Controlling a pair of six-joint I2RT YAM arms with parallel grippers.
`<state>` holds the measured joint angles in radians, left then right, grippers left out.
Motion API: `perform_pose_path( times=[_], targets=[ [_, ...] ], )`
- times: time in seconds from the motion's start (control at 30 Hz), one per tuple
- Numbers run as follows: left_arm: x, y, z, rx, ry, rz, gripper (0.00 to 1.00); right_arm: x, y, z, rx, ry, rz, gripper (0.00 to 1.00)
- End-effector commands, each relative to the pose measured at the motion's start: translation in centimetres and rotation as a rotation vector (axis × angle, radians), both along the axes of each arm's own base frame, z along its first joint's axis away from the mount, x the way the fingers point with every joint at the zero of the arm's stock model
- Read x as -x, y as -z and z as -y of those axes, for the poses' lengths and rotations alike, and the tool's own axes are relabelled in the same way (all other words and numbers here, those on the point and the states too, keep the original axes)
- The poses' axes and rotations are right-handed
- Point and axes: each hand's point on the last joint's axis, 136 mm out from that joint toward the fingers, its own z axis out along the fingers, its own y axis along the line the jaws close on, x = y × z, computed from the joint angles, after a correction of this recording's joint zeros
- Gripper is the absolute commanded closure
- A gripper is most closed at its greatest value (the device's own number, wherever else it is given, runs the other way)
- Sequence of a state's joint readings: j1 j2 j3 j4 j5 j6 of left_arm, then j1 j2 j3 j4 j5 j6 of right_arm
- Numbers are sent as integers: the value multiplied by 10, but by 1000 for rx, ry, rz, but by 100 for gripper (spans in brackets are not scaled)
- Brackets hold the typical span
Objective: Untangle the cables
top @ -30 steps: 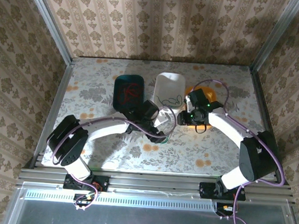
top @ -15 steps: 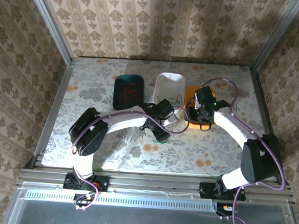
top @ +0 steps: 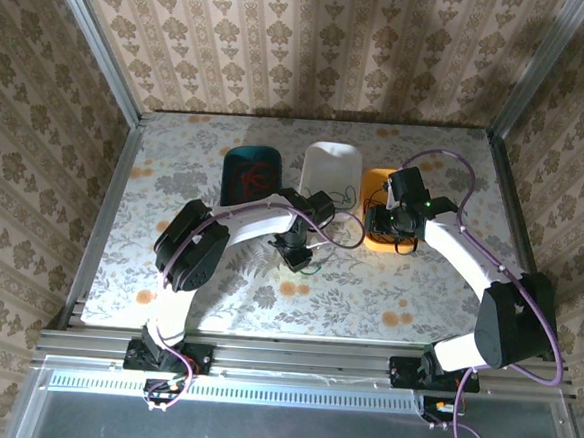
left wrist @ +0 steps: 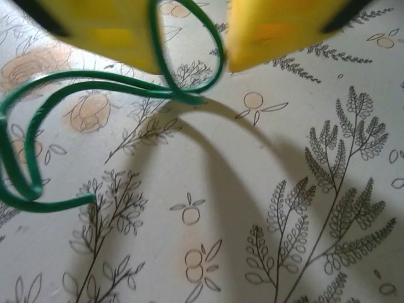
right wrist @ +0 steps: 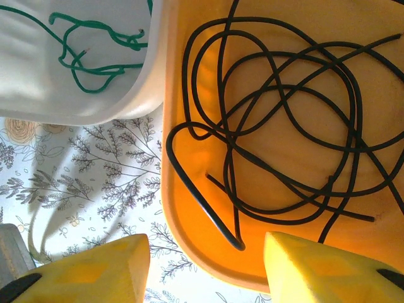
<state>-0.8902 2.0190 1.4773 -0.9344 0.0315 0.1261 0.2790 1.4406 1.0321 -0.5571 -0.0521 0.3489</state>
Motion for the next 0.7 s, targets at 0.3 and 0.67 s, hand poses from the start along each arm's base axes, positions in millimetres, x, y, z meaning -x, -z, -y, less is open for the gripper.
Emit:
perform_pose_path(
  times=[0.3,0.67],
  targets=[
    [-81,-116,33,511,-183,339,100,26,-44,-95,-273,-384,91,47],
    [-99,-155,40,753,-311,359,100,15,-87,-130,-464,-474,151,47]
  ],
)
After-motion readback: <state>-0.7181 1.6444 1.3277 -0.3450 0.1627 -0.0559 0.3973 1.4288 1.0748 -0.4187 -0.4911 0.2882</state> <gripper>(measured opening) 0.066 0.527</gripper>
